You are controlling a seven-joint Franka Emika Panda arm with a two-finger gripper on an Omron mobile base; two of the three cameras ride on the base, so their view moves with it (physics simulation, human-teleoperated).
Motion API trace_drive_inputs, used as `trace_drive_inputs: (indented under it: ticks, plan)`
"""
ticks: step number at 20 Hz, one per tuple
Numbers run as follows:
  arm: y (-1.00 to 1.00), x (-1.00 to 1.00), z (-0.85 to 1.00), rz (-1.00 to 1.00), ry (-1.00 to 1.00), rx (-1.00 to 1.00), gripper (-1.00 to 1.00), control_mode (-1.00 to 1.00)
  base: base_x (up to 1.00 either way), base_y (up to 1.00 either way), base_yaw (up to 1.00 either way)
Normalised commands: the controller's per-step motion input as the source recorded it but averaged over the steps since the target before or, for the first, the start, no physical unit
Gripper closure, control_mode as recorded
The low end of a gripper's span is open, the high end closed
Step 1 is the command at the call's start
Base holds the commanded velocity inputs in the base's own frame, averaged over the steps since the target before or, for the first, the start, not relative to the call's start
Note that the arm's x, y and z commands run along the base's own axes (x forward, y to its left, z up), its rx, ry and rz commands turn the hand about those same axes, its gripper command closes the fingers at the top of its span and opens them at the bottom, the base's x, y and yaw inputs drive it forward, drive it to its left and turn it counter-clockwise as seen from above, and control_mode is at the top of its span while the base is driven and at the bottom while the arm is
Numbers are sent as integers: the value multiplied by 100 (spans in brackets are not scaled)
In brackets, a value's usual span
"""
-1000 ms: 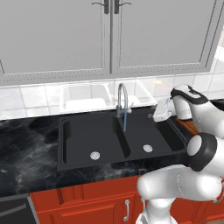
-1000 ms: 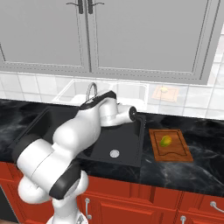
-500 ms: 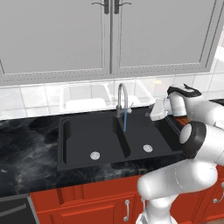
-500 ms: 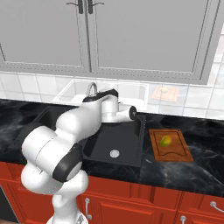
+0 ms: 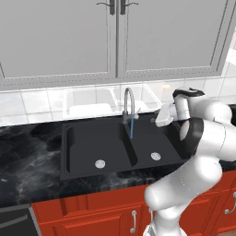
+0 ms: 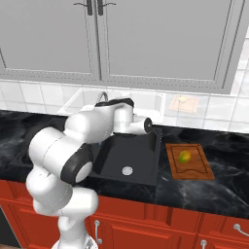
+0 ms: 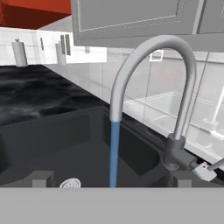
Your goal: Pick the mango from the sink and place it on the cutting board to airdry. Then turn off the sink faucet.
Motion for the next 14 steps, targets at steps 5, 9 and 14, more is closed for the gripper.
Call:
trace_drive_inputs:
  ticks: [5,9,14]
  plan:
    - [0,26,-18,0,0,0,-100,-100,0,0,0]
    - [0,25,-10,0,0,0,-100,-100,0,0,0]
    - [0,25,0,0,0,0,-100,-100,0,0,0]
